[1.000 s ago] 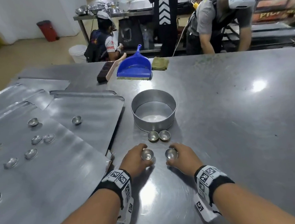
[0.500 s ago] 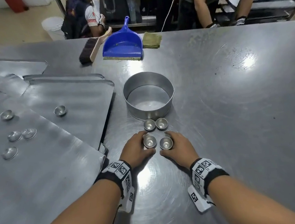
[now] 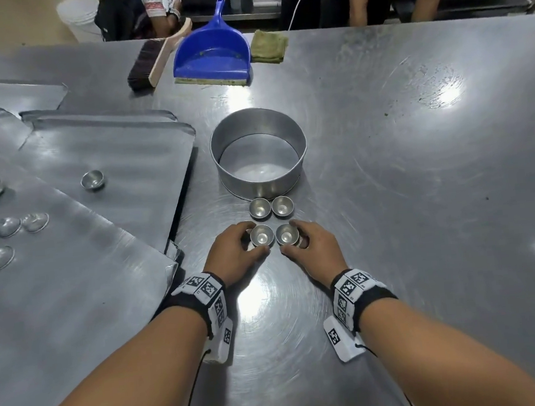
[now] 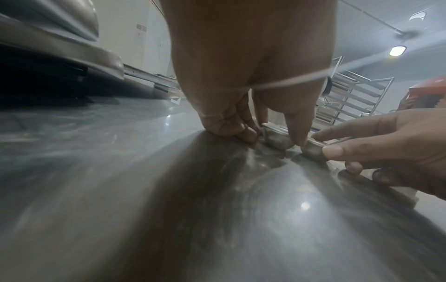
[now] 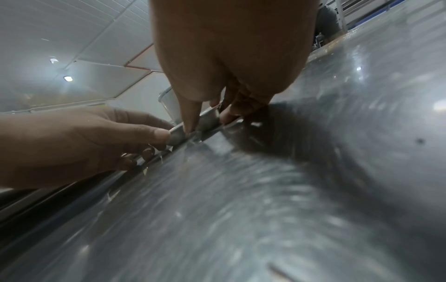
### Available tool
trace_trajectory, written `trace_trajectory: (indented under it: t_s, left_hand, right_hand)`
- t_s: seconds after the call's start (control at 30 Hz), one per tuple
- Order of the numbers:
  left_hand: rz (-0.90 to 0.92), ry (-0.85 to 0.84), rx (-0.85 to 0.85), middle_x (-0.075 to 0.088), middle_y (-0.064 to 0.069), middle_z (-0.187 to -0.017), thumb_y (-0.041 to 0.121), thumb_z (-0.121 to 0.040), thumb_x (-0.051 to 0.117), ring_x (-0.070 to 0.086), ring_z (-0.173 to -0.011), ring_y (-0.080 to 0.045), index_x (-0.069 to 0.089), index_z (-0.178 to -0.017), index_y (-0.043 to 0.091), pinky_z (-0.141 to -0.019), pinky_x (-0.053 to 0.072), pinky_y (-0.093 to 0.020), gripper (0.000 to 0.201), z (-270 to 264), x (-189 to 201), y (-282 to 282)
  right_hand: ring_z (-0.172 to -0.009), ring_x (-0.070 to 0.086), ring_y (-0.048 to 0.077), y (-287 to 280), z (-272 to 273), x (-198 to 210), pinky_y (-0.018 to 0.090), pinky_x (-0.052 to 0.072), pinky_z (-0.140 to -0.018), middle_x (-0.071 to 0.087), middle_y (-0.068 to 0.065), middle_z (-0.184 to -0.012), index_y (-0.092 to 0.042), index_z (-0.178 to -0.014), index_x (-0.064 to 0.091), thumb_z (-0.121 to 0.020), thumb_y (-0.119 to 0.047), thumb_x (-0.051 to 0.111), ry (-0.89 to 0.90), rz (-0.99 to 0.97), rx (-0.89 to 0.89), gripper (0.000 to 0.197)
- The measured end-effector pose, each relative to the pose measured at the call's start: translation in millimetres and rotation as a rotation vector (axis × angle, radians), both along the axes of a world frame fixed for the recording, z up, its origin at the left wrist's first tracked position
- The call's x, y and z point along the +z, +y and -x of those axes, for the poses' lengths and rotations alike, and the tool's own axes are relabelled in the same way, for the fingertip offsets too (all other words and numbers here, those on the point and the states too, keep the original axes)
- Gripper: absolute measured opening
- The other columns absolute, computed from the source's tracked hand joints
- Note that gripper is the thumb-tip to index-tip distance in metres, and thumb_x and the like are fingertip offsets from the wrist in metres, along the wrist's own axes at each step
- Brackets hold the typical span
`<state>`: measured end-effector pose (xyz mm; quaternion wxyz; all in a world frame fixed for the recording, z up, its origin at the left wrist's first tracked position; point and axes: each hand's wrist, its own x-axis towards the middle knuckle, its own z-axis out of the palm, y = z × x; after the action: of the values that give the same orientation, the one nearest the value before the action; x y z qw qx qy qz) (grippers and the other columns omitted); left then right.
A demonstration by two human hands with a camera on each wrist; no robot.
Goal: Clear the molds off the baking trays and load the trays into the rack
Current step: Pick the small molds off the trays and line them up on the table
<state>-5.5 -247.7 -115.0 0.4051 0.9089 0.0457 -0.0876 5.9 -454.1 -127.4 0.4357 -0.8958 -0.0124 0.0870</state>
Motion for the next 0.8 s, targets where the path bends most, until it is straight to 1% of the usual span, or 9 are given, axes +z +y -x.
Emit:
trace_trajectory:
  t_s: [0.07,0.13,0.27,0.43,0.5,0.6,0.63,0.7,0.8]
  left_hand:
    - [-0.01,0.001,0.001,0.063,0.004,-0.103,0.042,-0.08,0.08,0.057,-0.088,-0.011,0.06,-0.132,0.021,-0.078,0.044,-0.026,0.06,-2.0,-0.5,-0.3]
    - [-0.008,-0.001,0.011,0.062,0.006,-0.1,0.042,-0.08,0.08,0.057,-0.088,-0.01,0.059,-0.133,0.02,-0.075,0.041,-0.022,0.061,-3.9,-0.8,-0.4]
    - [0.014,0.007,0.028,0.064,0.008,-0.099,0.041,-0.079,0.081,0.061,-0.09,-0.01,0.061,-0.128,0.021,-0.076,0.043,-0.024,0.056,-7.0,-0.1,-1.4]
    - [0.029,-0.002,0.05,0.064,0.011,-0.096,0.041,-0.078,0.082,0.059,-0.086,-0.005,0.064,-0.122,0.023,-0.075,0.043,-0.023,0.05,-7.4,-1.7,-1.7]
    - [0.033,-0.002,0.052,0.064,0.013,-0.094,0.041,-0.078,0.082,0.058,-0.084,-0.002,0.065,-0.12,0.024,-0.073,0.042,-0.021,0.049,-7.5,-2.7,-1.3]
    - [0.034,-0.006,0.051,0.062,0.018,-0.09,0.04,-0.079,0.082,0.057,-0.082,0.003,0.066,-0.118,0.026,-0.069,0.038,-0.016,0.045,-7.9,-1.7,-1.3]
    - [0.036,-0.007,0.049,0.061,0.02,-0.089,0.039,-0.079,0.082,0.057,-0.081,0.004,0.066,-0.118,0.026,-0.068,0.038,-0.014,0.044,-8.1,-1.4,-1.4]
    - [0.042,-0.008,0.048,0.06,0.02,-0.088,0.039,-0.079,0.082,0.056,-0.081,0.004,0.066,-0.119,0.026,-0.068,0.037,-0.014,0.044,-8.5,-1.4,-1.3]
    - [0.043,-0.011,0.047,0.061,0.019,-0.089,0.04,-0.079,0.081,0.056,-0.081,0.003,0.066,-0.119,0.026,-0.068,0.038,-0.015,0.045,-8.9,-1.8,-1.1]
  right_hand:
    - [-0.097,0.059,0.003,0.3,-0.9,-2.0,0.004,0.036,-0.079,0.065,-0.012,-0.113,-0.026,-0.128,0.063,-0.076,-0.033,0.084,0.0,-0.016,-0.008,0.057]
    - [-0.098,0.061,0.001,0.4,-1.8,-2.9,0.007,0.04,-0.079,0.065,-0.016,-0.112,-0.03,-0.125,0.062,-0.076,-0.033,0.084,0.012,-0.043,-0.022,0.054]
    - [-0.098,0.062,-0.001,1.9,-3.6,-3.1,0.014,0.046,-0.08,0.067,-0.018,-0.111,-0.035,-0.121,0.062,-0.075,-0.038,0.083,0.017,-0.059,-0.041,0.051]
    - [-0.093,0.064,-0.001,2.4,-3.0,-4.2,0.022,0.052,-0.082,0.069,-0.019,-0.107,-0.037,-0.12,0.063,-0.077,-0.042,0.081,0.008,-0.077,-0.058,0.046]
    - [-0.089,0.064,-0.002,2.2,-3.1,-4.2,0.021,0.052,-0.079,0.07,-0.019,-0.104,-0.037,-0.12,0.063,-0.078,-0.042,0.08,0.007,-0.081,-0.064,0.046]
    - [-0.073,0.063,0.0,1.6,-3.2,-4.1,0.021,0.052,-0.072,0.07,-0.017,-0.098,-0.037,-0.121,0.062,-0.079,-0.042,0.081,0.01,-0.081,-0.072,0.047]
    - [-0.071,0.062,0.001,1.6,-3.0,-3.9,0.021,0.052,-0.071,0.07,-0.017,-0.096,-0.037,-0.121,0.062,-0.079,-0.042,0.081,0.01,-0.08,-0.072,0.047]
    - [-0.073,0.063,0.002,1.7,-2.8,-3.9,0.022,0.053,-0.072,0.07,-0.017,-0.097,-0.037,-0.122,0.062,-0.079,-0.042,0.08,0.006,-0.081,-0.068,0.046]
    - [-0.082,0.064,-0.001,2.0,-2.7,-3.4,0.018,0.05,-0.075,0.069,-0.02,-0.1,-0.036,-0.122,0.063,-0.08,-0.041,0.08,-0.002,-0.089,-0.067,0.046]
